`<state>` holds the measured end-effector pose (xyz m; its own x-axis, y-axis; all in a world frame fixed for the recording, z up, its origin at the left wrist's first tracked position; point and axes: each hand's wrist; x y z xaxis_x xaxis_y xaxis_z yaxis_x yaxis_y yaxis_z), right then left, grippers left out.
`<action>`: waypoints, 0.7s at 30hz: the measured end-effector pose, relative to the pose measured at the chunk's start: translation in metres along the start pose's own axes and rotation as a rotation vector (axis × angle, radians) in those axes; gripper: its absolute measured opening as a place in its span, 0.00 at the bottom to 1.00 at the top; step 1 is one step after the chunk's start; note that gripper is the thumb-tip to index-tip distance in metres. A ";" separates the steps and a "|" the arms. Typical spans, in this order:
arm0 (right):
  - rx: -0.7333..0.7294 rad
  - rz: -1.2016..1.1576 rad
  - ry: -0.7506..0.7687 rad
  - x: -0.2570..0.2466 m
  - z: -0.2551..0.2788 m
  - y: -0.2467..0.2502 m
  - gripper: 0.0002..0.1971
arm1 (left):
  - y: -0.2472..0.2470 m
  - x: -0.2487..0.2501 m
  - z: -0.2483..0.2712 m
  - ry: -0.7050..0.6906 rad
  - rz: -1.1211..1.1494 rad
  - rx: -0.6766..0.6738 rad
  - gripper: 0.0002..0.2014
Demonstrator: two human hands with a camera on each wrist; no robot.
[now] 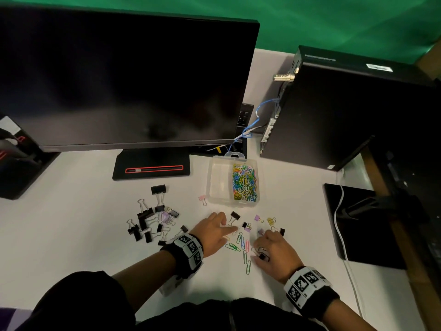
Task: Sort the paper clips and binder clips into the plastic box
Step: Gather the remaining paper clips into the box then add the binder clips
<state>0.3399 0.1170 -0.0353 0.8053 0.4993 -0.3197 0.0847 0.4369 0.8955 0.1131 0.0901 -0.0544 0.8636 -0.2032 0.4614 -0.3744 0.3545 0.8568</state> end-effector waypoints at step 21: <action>0.069 -0.018 -0.045 -0.001 -0.006 -0.013 0.11 | -0.018 0.029 -0.004 -0.221 -0.168 -0.183 0.30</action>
<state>0.3344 0.1154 -0.0490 0.8285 0.4571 -0.3234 0.1384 0.3925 0.9093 0.1459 0.0812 -0.0577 0.8066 -0.4583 0.3733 -0.1491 0.4534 0.8788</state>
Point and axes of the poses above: each hand's wrist, its own z-axis away from the middle knuckle, its own y-axis out of the back of the hand, x = y × z, and after that the axes turned 5 degrees about z, right-handed
